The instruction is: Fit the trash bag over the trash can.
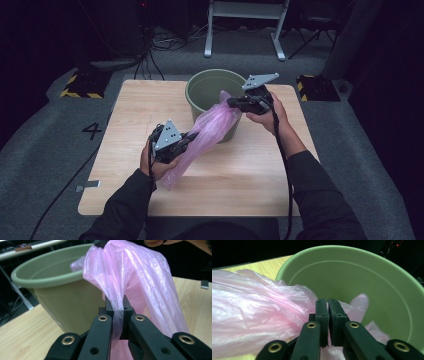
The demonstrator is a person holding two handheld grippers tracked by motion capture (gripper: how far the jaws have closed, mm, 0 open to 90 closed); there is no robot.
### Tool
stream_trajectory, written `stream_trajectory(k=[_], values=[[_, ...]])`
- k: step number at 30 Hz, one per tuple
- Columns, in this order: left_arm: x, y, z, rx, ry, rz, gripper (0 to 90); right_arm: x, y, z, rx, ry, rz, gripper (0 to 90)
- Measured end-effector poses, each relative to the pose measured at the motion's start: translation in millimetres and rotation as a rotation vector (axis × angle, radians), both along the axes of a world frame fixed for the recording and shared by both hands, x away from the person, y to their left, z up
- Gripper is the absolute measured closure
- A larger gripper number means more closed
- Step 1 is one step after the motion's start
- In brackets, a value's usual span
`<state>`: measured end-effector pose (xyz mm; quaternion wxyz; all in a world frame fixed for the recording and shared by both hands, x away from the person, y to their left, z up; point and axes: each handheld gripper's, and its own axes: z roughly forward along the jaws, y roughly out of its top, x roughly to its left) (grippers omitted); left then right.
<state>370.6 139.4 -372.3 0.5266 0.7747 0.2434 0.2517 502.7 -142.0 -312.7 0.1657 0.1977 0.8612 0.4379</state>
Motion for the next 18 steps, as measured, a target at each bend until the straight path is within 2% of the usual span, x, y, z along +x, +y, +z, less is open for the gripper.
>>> stream_trajectory(k=[2, 7, 8, 9, 10, 11, 12, 13, 15, 17, 18], values=[[0.9, -2.6, 3.6, 0.004, -0.007, 0.009, 89.7, 5.0, 6.9, 4.0, -0.027, -0.015, -0.01, 89.4], [4.5, -7.9, 11.5, 0.006, -0.021, 0.037, 89.7, 10.9, 14.3, 6.3, -0.036, -0.03, -0.018, 89.2], [5.9, -8.5, 12.7, 0.003, -0.017, 0.042, 89.7, 13.7, 17.3, 5.8, -0.044, -0.035, -0.033, 85.3], [7.3, -8.8, 13.5, 0.003, -0.018, 0.047, 89.7, 13.7, 17.3, 5.8, -0.044, -0.035, -0.033, 85.3], [10.9, -9.9, 14.8, -0.001, -0.009, 0.069, 89.7, 15.9, 20.3, 4.9, -0.047, -0.042, -0.049, 77.9], [10.9, -9.9, 14.8, -0.001, -0.009, 0.069, 89.7, 15.9, 20.3, 4.9, -0.047, -0.042, -0.049, 77.9], [13.0, -10.6, 15.4, 0.002, -0.004, 0.083, 89.7, 16.2, 21.1, 5.7, -0.04, -0.053, -0.072, 67.7], [14.2, -10.6, 15.6, 0.002, -0.001, 0.088, 89.7, 16.2, 21.1, 5.7, -0.04, -0.053, -0.072, 67.7], [17.9, -11.0, 15.9, -0.003, 0.013, 0.104, 89.8, 14.1, 17.1, 9.0, -0.001, -0.048, -0.067, 59.6], [20.6, -11.2, 15.6, -0.005, 0.023, 0.107, 89.7, 9.9, 10.9, 13.4, 0.041, -0.051, -0.075, 47.5], [21.7, -11.1, 15.4, -0.007, 0.025, 0.105, 89.7, 3.1, 2.0, 17.7, 0.103, -0.047, -0.047, 43.0]])
